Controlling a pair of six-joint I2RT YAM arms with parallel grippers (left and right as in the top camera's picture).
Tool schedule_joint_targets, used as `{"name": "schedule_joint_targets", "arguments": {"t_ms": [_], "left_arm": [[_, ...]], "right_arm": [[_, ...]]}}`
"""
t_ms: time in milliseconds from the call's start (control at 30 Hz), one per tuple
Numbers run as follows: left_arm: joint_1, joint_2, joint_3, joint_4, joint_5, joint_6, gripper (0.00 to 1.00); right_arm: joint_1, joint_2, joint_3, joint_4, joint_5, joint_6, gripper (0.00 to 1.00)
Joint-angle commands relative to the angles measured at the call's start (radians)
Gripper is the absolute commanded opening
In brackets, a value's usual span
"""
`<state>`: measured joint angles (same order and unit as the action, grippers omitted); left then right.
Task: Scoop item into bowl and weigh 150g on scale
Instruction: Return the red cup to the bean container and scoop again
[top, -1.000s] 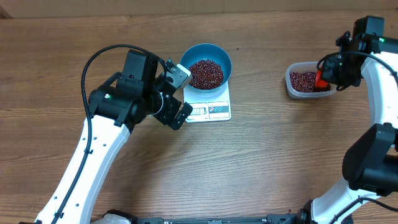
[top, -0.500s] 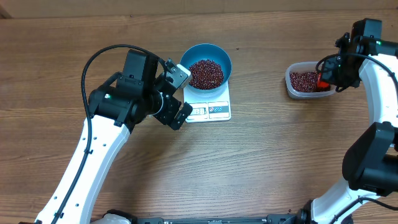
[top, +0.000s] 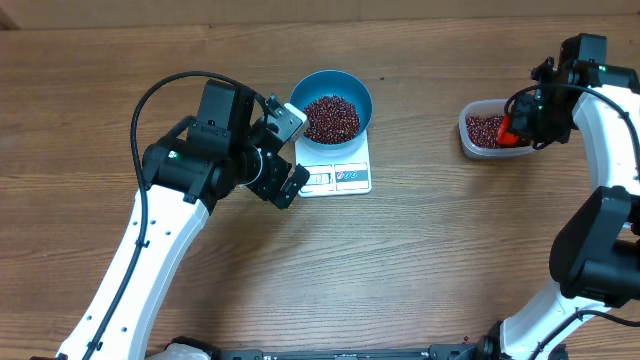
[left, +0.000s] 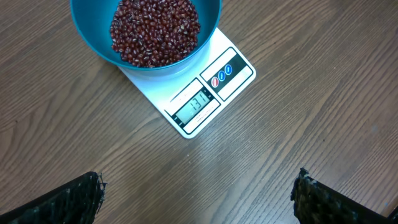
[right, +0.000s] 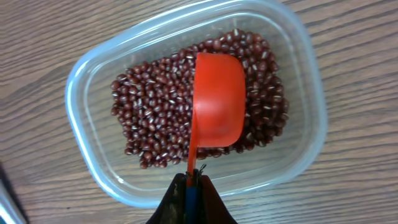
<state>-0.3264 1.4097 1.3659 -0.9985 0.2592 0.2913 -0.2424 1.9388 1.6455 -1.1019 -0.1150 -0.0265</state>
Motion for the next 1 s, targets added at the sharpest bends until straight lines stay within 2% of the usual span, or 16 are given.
{"name": "schedule_joint_targets", "arguments": {"t_ms": [0,967], "left_arm": [[0.005,-0.011,0.021,0.004,0.019,-0.007,1.00],[0.005,-0.011,0.021,0.004,0.019,-0.007,1.00]], "right_arm": [[0.001,0.003,-0.005,-0.005,-0.046,-0.013,0.04],[0.069,0.005,-0.005,-0.054,-0.078,-0.046,0.04]]}}
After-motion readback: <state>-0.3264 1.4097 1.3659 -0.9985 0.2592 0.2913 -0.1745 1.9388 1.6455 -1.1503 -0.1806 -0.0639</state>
